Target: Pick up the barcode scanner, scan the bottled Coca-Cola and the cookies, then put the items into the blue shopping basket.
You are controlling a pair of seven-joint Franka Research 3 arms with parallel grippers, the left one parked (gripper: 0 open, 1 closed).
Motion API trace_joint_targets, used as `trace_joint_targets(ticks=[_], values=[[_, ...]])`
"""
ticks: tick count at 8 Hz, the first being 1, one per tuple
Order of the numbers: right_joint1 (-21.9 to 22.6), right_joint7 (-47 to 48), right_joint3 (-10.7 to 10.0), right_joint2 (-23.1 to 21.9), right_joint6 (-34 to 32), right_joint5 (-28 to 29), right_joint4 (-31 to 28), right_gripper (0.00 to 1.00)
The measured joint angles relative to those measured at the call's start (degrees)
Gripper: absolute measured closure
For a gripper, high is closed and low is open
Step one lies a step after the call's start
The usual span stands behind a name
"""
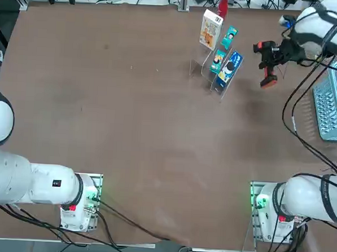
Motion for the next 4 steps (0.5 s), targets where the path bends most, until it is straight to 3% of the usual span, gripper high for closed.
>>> trace_joint_targets(ticks=[4], values=[[0.0, -5.9, 0.0, 4.4, -0.6, 13.1, 3.5, 0.56]])
